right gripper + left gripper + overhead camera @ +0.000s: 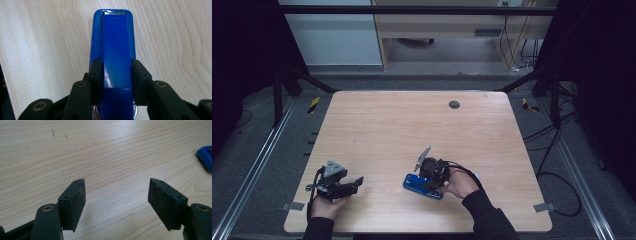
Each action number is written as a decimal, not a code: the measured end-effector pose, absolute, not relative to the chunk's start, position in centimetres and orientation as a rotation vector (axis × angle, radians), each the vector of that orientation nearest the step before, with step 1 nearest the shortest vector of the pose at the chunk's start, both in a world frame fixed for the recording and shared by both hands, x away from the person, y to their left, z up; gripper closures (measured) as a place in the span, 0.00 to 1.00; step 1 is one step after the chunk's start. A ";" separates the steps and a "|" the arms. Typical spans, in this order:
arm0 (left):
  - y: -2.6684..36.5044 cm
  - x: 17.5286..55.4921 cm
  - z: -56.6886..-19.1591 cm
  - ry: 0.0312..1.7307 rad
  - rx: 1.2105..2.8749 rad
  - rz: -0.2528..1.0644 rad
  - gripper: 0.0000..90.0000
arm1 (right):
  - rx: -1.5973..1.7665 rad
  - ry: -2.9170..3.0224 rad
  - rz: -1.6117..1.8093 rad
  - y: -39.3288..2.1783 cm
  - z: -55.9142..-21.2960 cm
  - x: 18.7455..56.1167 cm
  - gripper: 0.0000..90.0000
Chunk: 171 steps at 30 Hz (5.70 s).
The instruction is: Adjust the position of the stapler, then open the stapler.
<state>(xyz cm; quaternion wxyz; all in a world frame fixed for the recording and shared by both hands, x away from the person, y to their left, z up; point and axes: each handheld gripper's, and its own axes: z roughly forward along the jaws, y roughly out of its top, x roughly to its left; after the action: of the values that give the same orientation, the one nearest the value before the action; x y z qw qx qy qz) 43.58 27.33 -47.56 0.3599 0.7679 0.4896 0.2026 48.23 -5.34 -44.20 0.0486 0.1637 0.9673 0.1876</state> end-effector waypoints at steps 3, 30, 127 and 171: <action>27.3 43.6 -47.6 1.262 1.981 0.521 0.34 | 0.447 2.959 0.571 -5.7 -43.7 48.1 0.73; 27.2 43.6 -47.7 1.261 1.989 0.513 0.34 | 0.134 3.038 0.632 -7.3 -44.5 47.4 0.73; 24.3 43.1 -45.5 1.092 2.006 0.455 0.48 | 0.702 2.508 1.220 -13.9 -41.7 44.6 0.77; 12.4 45.3 -38.6 0.590 2.181 0.366 0.49 | 0.800 2.419 1.328 -18.2 -46.3 39.0 1.00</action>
<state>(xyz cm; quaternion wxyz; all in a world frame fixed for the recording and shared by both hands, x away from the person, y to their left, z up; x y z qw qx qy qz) 45.27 12.37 -38.56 0.4134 0.8676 0.2347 0.1458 39.02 -18.23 -46.29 0.1338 0.2760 0.8343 0.4581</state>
